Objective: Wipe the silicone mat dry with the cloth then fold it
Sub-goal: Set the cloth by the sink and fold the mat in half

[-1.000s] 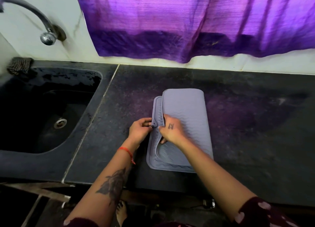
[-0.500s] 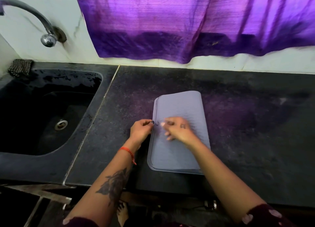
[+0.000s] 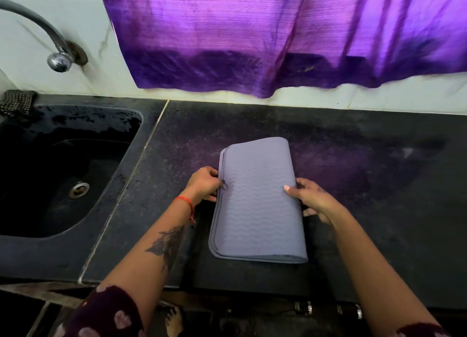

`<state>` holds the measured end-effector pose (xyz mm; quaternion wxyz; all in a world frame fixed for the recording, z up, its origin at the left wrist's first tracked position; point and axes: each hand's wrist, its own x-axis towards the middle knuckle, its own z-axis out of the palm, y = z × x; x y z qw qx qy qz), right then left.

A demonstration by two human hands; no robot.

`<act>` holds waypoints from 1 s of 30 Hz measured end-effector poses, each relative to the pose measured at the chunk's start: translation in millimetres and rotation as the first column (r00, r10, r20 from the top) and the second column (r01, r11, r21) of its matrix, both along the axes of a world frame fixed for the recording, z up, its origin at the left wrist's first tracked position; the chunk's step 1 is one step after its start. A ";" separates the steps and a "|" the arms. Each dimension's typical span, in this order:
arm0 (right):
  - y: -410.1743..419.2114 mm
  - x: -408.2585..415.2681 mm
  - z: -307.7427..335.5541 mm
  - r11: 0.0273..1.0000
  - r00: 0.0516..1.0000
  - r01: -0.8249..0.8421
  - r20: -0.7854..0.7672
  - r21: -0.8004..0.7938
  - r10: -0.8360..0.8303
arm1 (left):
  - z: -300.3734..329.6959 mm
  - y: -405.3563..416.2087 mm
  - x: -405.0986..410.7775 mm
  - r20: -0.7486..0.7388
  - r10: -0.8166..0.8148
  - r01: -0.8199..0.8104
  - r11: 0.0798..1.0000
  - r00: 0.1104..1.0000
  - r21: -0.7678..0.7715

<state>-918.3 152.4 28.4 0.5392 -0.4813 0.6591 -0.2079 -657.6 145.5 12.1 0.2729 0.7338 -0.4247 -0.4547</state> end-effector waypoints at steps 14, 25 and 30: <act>-45.6 34.8 51.9 0.922 0.942 -0.335 -0.104 -0.196 0.320 | 27.0 55.4 4.1 -0.374 0.276 -0.326 0.942 0.885 -0.078; -76.8 143.1 75.8 0.695 0.697 -0.707 -0.296 -0.129 0.654 | 13.5 123.1 7.9 -0.508 0.549 -0.661 0.748 0.664 -0.055; -75.0 168.7 51.6 0.681 0.676 -0.713 -0.424 -0.167 0.603 | 2.2 135.3 8.1 -0.498 0.613 -0.715 0.698 0.613 -0.022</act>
